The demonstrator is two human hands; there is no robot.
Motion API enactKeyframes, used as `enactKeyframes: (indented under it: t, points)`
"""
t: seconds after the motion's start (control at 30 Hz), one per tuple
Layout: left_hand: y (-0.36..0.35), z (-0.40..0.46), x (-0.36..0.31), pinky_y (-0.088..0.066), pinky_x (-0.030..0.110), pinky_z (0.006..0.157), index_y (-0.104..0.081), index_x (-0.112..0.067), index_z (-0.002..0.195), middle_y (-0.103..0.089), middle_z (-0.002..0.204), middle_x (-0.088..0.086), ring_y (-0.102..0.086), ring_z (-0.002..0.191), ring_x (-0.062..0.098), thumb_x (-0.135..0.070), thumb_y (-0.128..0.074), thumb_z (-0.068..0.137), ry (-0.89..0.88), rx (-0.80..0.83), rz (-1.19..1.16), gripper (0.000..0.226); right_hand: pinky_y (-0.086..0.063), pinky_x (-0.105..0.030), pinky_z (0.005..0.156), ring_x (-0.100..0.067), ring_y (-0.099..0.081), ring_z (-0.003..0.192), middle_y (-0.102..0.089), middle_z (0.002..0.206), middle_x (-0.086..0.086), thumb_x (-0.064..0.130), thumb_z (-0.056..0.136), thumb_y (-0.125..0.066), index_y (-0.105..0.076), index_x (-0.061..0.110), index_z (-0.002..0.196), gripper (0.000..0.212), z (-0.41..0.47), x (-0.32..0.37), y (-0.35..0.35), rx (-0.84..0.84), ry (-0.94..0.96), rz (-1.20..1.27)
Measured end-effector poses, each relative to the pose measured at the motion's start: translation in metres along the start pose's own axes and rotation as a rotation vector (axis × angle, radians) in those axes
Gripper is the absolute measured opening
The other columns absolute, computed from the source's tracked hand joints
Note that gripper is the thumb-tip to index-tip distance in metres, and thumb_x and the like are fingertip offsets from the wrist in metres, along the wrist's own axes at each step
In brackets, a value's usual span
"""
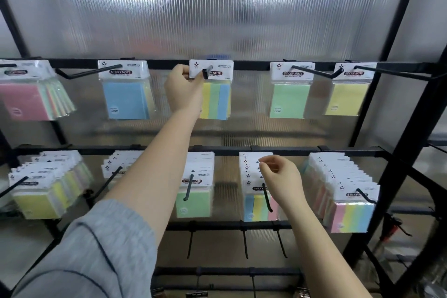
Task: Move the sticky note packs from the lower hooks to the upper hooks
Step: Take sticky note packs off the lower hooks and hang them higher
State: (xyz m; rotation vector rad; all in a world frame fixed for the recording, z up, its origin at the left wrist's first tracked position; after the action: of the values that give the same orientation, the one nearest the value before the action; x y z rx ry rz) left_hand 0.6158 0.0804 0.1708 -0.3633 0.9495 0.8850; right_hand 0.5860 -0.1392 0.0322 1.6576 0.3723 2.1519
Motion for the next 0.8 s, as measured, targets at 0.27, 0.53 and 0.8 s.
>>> enactKeyframes:
  t: [0.27,0.53,0.8]
  points:
    - [0.033,-0.021,0.016,-0.036,0.007,0.058,-0.061,-0.014,0.094,-0.059,0.085,-0.007,-0.053,0.077,0.006,-0.024,-0.063,0.089,0.024,-0.008,0.055,0.011,-0.045,-0.012,0.065,-0.002,-0.058,0.073,-0.059,0.077,0.018,0.019,0.093,-0.054,-0.066,0.019,0.095,0.013,-0.006,0.019,-0.011,0.043,0.087,-0.061]
    - [0.082,-0.065,0.053,-0.034,0.013,0.056,-0.062,-0.018,0.083,-0.056,0.074,-0.014,-0.052,0.069,0.0,-0.023,-0.063,0.088,0.124,0.104,0.175,0.007,-0.043,-0.021,0.085,-0.015,-0.06,0.104,-0.067,0.111,-0.001,0.018,0.094,-0.052,-0.064,0.012,0.119,0.028,-0.023,0.034,-0.051,0.195,0.103,-0.132]
    - [0.14,-0.08,0.087,-0.04,0.019,0.057,-0.063,-0.016,0.081,-0.06,0.073,-0.01,-0.056,0.068,0.007,-0.02,-0.062,0.087,0.245,0.043,0.241,0.007,-0.047,-0.028,0.071,-0.02,-0.063,0.084,-0.069,0.093,-0.004,0.016,0.096,-0.048,-0.06,0.018,0.119,0.026,-0.05,0.014,-0.109,0.241,-0.038,-0.015]
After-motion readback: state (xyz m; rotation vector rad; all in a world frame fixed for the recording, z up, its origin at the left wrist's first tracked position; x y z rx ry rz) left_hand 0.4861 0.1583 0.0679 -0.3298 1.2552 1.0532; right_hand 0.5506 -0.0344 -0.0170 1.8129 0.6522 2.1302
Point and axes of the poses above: each hand's wrist, its own z-axis towards the middle knuckle, its own y-axis out of the back of the hand, x = y × z, the point moved 4 cm from there along z, towards the middle knuckle
